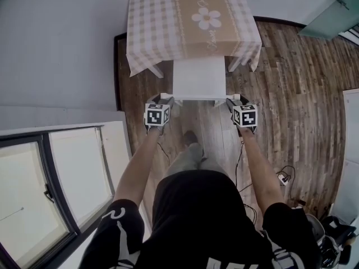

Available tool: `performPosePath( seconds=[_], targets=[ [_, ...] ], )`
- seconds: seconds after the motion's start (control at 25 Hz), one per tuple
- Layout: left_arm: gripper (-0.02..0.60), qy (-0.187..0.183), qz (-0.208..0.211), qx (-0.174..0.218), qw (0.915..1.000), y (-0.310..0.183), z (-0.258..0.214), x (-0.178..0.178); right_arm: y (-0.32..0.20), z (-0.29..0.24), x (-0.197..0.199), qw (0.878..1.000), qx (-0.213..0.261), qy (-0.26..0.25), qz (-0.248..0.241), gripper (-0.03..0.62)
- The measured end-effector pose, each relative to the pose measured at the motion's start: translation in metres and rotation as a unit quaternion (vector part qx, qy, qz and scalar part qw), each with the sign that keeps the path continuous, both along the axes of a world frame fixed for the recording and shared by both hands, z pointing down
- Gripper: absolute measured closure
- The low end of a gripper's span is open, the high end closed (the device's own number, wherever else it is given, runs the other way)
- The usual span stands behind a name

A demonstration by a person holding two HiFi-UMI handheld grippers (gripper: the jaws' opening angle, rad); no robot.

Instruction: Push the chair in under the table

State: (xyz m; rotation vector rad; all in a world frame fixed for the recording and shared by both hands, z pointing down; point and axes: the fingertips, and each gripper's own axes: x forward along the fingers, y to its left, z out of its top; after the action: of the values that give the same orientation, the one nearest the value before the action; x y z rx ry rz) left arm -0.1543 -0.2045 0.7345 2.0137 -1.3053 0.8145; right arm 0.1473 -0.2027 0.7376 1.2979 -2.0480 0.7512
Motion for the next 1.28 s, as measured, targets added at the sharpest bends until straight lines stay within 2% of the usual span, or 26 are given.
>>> performPosePath(
  seconds=[0.28,0.6,0.88,1.28],
  targets=[
    [0.328,0.008,0.005,-0.004,1.0,-0.02,0.002,0.005,-0.02,0.002,0.006,1.0,-0.008,-0.005,0.018,0.321],
    [0.327,0.013,0.007,0.0,0.9999,-0.04,0.001,0.008,-0.041,0.001,0.009,1.0,-0.011,-0.003,0.019,0.321],
    [0.325,0.014,0.012,-0.013,0.9997,-0.057,0.002,0.011,-0.061,0.001,0.011,1.0,-0.026,0.002,0.016,0.322],
    [0.325,0.011,0.017,-0.014,0.9997,-0.089,0.002,0.013,-0.095,0.0,0.013,1.0,-0.02,0.014,0.016,0.326]
  ],
)
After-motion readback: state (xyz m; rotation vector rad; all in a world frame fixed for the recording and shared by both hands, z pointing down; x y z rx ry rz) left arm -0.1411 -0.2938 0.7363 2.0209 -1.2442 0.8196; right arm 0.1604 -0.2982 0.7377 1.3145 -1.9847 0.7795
